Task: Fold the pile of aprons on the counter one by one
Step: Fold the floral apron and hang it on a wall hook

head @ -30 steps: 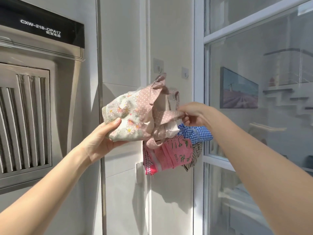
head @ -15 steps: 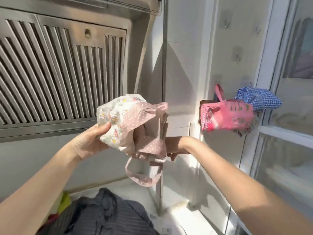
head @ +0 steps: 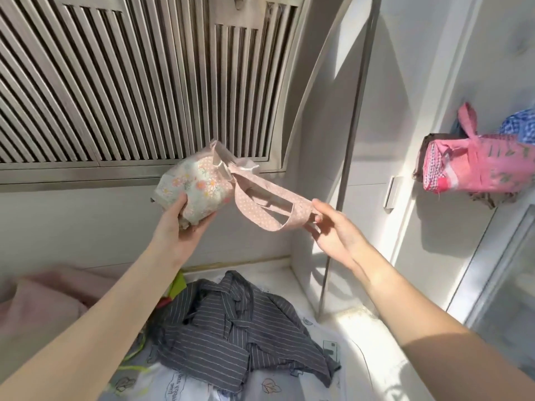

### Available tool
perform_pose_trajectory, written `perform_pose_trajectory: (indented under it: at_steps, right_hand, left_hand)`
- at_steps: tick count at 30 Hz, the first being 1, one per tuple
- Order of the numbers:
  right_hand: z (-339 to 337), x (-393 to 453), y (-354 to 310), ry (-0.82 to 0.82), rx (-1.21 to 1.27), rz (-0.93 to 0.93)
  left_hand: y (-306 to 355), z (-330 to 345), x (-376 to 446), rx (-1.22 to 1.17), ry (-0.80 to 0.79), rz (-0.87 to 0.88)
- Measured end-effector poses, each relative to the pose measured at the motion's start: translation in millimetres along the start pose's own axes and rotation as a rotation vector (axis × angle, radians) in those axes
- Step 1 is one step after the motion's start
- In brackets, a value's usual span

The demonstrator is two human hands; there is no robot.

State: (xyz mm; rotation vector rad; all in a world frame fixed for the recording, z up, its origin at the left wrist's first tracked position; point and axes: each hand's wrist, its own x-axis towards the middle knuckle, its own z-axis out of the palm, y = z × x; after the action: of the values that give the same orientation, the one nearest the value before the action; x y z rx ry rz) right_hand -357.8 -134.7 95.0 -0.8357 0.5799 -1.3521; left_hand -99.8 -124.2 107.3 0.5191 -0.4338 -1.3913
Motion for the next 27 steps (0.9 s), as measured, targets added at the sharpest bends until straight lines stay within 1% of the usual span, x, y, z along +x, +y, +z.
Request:
perform_pose_trajectory:
  at_steps: [2,3,4,5,7,8,10,11,12,13,14,15,17,18,19,20,21,22,23,24,25,26,27]
  right_hand:
    - [13.0,9.3,-1.6,0.056,0.129,-0.062]
    - [20.2,11.1,-3.0,0.054,0.145,-0.06]
    - [28.6,9.4,-5.4,0.034,0.099,-0.043]
    - [34.5,6.9,-6.0,-0.005,-0.016,-0.006]
    - [44.3,0.3,0.4,-0.133,-0.308,0.119]
    - [47.4,-1.7,6.7,-0.215,-0.427,0.221]
    - [49.6,-0.6,22.3,-0.393,-0.53,0.47]
    - [48.5,2.3,28.4,-0.448,-0.587,0.571]
    - [46.6,5.1,30.9,-0.472,-0.669,0.641]
    - [45.6,4.4,30.8,-0.458,-0.755,0.679]
    - [41.7,7.5,30.3,-0.405,-0.801,0.703]
    - [38.5,8.1,28.9,-0.318,-0.812,0.678]
    - [25.9,15.7,28.6,-0.103,-0.746,0.607]
    - [22.1,18.6,27.0,0.028,-0.736,0.515]
    - [17.8,24.3,25.6,0.131,-0.782,0.379]
    - [13.5,31.3,23.6,0.261,-0.776,0.225]
    - [12.5,37.4,19.7,0.318,-0.817,0.086]
    - [16.5,38.2,15.8,0.36,-1.041,0.021]
    - [24.0,35.8,11.2,0.373,-1.298,-0.002]
    - [22.8,39.8,12.0,0.346,-1.512,-0.082]
    - [27.7,39.7,9.7,0.332,-1.546,-0.154]
    - [29.5,44.0,9.2,0.309,-1.509,-0.233]
    - [35.4,41.7,5.5,0.342,-1.345,-0.232]
  left_hand:
    - [-2.9,0.6,-2.1,-0.039,0.025,-0.001]
    - [-4.3,1.5,-2.9,-0.054,0.036,-0.002]
    - [-5.3,2.8,-3.2,-0.066,0.044,-0.001]
    - [-5.7,4.8,-3.6,-0.08,0.047,0.0]
    - [-7.2,10.3,-3.5,-0.126,0.058,-0.002]
    - [-9.2,14.2,-3.5,-0.144,0.071,-0.008]
    - [-13.7,22.7,-4.0,-0.152,0.1,-0.026]
    - [-16.4,27.2,-5.2,-0.143,0.103,-0.037]
    - [-18.4,30.6,-6.5,-0.128,0.098,-0.045]
    - [-20.5,31.8,-9.0,-0.107,0.084,-0.056]
    - [-20.9,30.5,-10.7,-0.099,0.05,-0.066]
    - [-19.9,28.7,-12.1,-0.108,-0.002,-0.086]
    - [-14.1,25.1,-16.1,-0.123,-0.144,-0.133]
    - [-11.8,24.8,-18.0,-0.115,-0.212,-0.144]
    - [-10.6,25.7,-21.2,-0.104,-0.257,-0.157]
    - [-11.5,26.9,-23.9,-0.094,-0.287,-0.164]
    - [-12.4,28.5,-27.4,-0.091,-0.306,-0.179]
    - [-13.9,30.3,-29.9,-0.092,-0.328,-0.203]
    - [-16.7,32.2,-32.6,-0.107,-0.362,-0.221]
    - [-21.1,33.1,-33.1,-0.137,-0.377,-0.249]
    - [-24.4,33.8,-32.9,-0.177,-0.392,-0.272]
    - [-27.5,33.3,-31.7,-0.222,-0.391,-0.275]
    - [-29.8,34.5,-31.1,-0.275,-0.38,-0.275]
